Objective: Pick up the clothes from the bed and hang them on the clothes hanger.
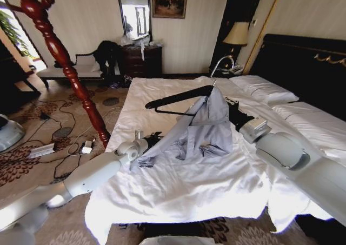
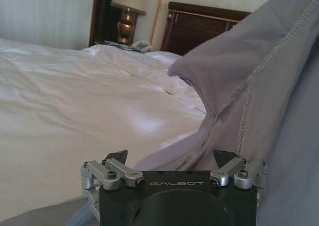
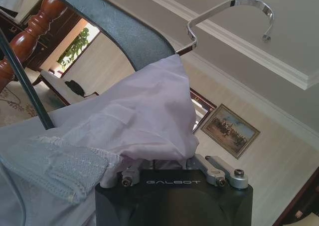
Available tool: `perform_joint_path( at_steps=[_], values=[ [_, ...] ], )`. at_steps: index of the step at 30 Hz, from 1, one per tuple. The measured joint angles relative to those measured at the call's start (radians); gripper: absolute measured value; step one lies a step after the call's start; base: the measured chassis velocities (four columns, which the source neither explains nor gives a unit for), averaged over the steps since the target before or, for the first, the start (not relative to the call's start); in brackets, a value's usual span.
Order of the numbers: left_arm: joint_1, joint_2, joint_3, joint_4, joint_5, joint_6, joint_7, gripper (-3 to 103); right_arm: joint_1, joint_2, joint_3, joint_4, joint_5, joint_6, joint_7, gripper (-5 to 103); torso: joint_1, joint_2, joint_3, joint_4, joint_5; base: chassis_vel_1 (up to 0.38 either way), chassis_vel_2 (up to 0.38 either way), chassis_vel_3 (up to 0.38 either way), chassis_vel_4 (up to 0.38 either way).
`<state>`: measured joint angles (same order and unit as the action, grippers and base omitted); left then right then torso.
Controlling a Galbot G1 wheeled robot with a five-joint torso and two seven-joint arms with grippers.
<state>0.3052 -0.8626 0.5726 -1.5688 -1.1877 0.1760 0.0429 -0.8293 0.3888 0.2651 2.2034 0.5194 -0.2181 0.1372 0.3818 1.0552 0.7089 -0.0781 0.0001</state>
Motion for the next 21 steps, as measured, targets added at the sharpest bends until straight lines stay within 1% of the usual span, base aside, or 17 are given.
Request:
perform_joint_path(
  at_steps=[2,5,6,9,10,13,15,18,19,20,21],
  values=[
    [-0.009,0.004,0.027,-0.004,0.004,0.003,0.008,96,0.001,-0.001,0.0,0.0,0.0,0.0,0.0,23,0.0,0.0,0.0,0.0002,-0.0001,0.0,0.0,0.0,0.0],
    [-0.011,0.005,0.045,-0.003,0.017,0.003,0.012,96,0.0,-0.002,0.0,0.0,0.001,0.001,0.0,23,0.0,0.0,0.0,0.0003,-0.0002,0.0,0.0,0.0,0.0],
    [-0.012,0.003,0.056,0.002,0.031,0.003,0.013,91,-0.001,-0.002,0.002,0.0,0.001,0.001,0.0,23,0.0,0.0,0.0,0.0001,-0.0002,0.0,0.0,0.0,0.0],
    [-0.012,0.0,0.069,0.015,0.049,0.001,0.015,89,-0.004,-0.003,0.003,0.0,0.001,0.002,0.001,23,0.0,0.0,0.0,0.0002,-0.0001,0.0,0.0,0.0,0.0],
    [-0.013,-0.001,0.073,0.02,0.055,-0.001,0.016,85,-0.005,-0.003,0.004,0.001,0.001,0.002,0.002,23,0.0,0.0,0.0,0.0002,-0.0001,0.0,0.0,0.0,0.0],
    [-0.014,-0.01,0.081,0.033,0.069,-0.014,0.019,68,-0.005,-0.004,0.005,0.001,0.002,0.003,0.004,23,0.0,0.0,0.0,0.0001,-0.0002,0.0,0.0,0.0,0.0],
    [-0.014,-0.011,0.083,0.035,0.07,-0.018,0.02,68,-0.005,-0.004,0.005,0.001,0.002,0.003,0.004,23,0.0,0.0,0.0,0.0,-0.0002,0.0,0.0,0.0,0.0],
    [-0.011,-0.008,0.092,0.03,0.072,-0.029,0.023,52,-0.004,-0.003,0.005,0.0,0.002,0.003,0.006,23,0.0,0.0,0.0,0.0,-0.0002,0.0,0.0,0.0,0.0],
    [-0.011,-0.008,0.092,0.03,0.072,-0.029,0.023,52,-0.004,-0.003,0.005,0.0,0.002,0.003,0.006,23,0.0,0.0,0.0,0.0,-0.0002,0.0,0.0,0.0,0.0],
    [-0.008,-0.006,0.094,0.028,0.075,-0.032,0.023,46,-0.004,-0.002,0.005,0.0,0.002,0.003,0.006,23,0.0,0.0,0.0,0.0002,-0.0002,0.0,0.0,0.0,0.0],
    [-0.006,-0.005,0.094,0.026,0.075,-0.033,0.023,46,-0.004,-0.002,0.005,-0.001,0.002,0.003,0.006,23,0.0,0.0,0.0,0.0002,-0.0002,0.0,0.0,0.0,0.0]
  ],
)
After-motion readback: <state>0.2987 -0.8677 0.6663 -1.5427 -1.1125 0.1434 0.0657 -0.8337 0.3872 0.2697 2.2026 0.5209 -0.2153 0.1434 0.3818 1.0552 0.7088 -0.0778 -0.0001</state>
